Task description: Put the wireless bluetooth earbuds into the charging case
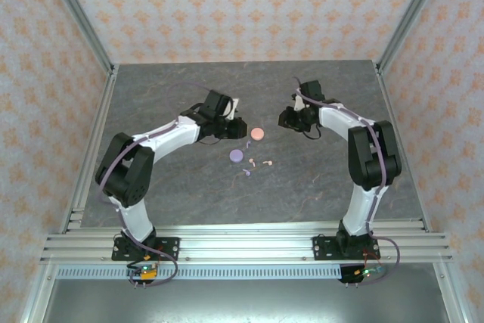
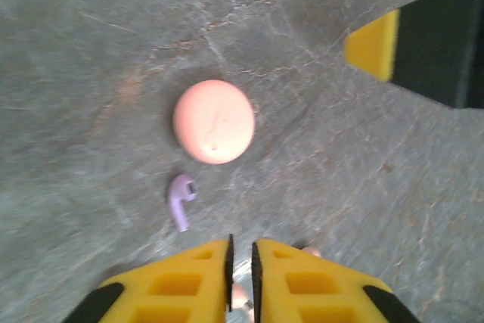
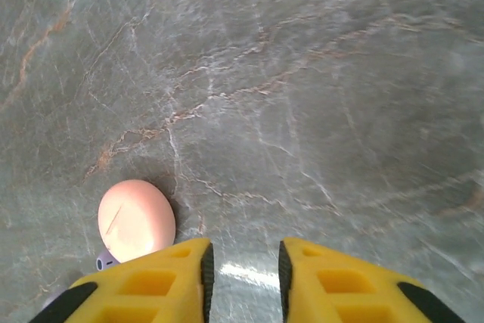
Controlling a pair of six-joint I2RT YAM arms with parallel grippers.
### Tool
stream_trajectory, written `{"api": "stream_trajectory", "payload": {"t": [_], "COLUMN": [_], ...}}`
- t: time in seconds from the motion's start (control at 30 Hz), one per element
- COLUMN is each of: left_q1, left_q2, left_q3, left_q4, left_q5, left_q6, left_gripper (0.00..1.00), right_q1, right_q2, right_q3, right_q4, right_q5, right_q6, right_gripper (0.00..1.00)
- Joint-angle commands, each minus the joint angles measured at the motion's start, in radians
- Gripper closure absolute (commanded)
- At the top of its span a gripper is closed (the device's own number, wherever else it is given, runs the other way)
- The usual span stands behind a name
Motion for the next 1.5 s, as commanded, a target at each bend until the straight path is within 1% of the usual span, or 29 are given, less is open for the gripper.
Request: {"api": "stream_trajectory", "payload": {"t": [0.0,0.17,0.37,0.6,0.97,1.17,1.47], "left_q1": [-0.016,-0.042,-0.060,-0.069,-0.069,-0.070,-0.069], "left_q2": [0.055,0.134,0.214,0.288,0.326,0.347,0.396], "left_q3": [0.060,0.106,0.169,0.249,0.331,0.364,0.428], "left_q4": [-0.041,-0.036,-0.049,-0.127,-0.262,-0.278,-0.310], "left_q5": [0.033,0.051,0.061,0.048,-0.076,-0.102,-0.174], "left_q6": [-0.026,-0.049,-0.070,-0.065,-0.021,-0.014,-0.011], "left_gripper": [0.87,0.88,0.88,0.87,0.86,0.85,0.84], "right_q1": [0.017,0.026,0.028,0.028,0.028,0.028,0.028], "right_q2": [0.046,0.120,0.164,0.186,0.195,0.196,0.186], "right_q3": [0.064,0.141,0.180,0.203,0.216,0.217,0.207], "right_q4": [-0.057,-0.079,-0.082,-0.096,-0.116,-0.121,-0.124], "right_q5": [-0.008,-0.033,-0.039,-0.056,-0.070,-0.068,-0.058], "right_q6": [0.009,0.028,0.055,0.057,0.047,0.042,0.041], "right_gripper": [0.74,0.80,0.82,0.82,0.82,0.82,0.82]}}
